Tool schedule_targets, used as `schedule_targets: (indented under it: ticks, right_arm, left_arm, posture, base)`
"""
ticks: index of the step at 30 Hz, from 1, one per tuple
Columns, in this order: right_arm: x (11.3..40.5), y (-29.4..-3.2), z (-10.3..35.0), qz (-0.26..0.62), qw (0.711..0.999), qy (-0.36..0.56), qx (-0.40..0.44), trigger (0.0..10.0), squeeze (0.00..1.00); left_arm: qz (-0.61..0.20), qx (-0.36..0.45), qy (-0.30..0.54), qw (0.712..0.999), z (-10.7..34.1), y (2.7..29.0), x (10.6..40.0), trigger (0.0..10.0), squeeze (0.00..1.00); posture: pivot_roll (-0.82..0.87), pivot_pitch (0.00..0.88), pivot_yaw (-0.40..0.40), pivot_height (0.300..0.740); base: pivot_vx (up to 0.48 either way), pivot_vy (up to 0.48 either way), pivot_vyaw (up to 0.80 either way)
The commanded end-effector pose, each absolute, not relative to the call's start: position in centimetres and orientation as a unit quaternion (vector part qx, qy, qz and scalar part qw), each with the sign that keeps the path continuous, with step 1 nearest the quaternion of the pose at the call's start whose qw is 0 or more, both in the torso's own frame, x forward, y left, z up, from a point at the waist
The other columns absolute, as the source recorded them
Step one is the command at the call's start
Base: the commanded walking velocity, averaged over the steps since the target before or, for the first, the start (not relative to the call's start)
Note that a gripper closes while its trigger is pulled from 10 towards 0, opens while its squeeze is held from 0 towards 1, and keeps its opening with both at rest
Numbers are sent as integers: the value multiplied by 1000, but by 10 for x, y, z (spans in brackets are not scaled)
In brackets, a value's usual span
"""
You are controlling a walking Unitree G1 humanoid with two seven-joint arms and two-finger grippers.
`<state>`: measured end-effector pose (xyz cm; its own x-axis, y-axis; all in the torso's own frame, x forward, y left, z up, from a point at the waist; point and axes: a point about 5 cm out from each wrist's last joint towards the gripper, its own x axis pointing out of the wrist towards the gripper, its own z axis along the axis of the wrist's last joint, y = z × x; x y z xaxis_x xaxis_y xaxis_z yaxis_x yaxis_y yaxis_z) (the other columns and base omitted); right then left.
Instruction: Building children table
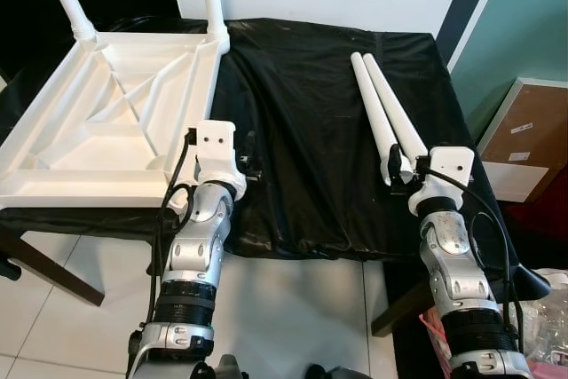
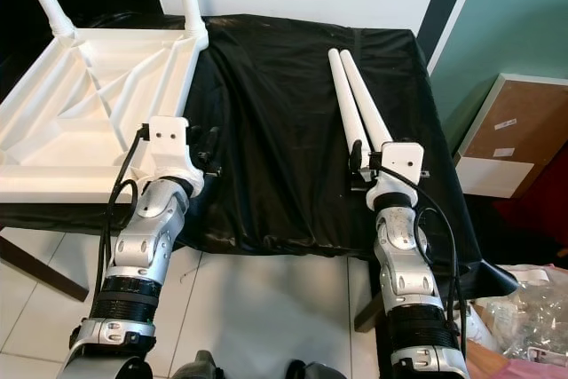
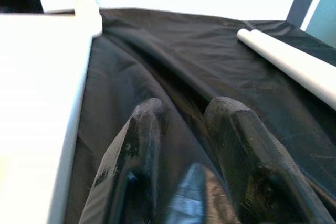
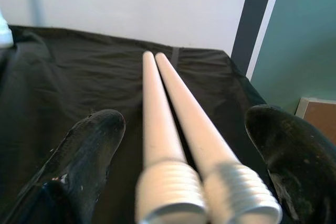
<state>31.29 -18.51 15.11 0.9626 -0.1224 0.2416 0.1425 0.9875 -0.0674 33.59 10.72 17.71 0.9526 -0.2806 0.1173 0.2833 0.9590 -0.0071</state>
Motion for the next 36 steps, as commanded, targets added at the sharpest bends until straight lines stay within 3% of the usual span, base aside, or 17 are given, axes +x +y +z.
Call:
schedule_targets:
  ticks: [1,18,36]
  right_arm:
    - [312,-187,146,-74,991,-108,-40,10000,0]
    - [324,-205,146,-98,990,-84,-49,10000,0]
    - [347,-207,140,-57,998,-25,-32,10000,0]
  left_arm:
    - [-151,-1,-55,987,174,108,333,10000,0]
    - [-177,4,-57,982,178,103,329,10000,0]
    - [-270,1,-75,960,189,82,309,10000,0]
  posture:
    - [-7,119,-37,740]
    - [-5,152,-33,740]
    - [17,184,-34,740]
  base:
    - [0,0,0]
    - [0,0,0]
    - [0,0,0]
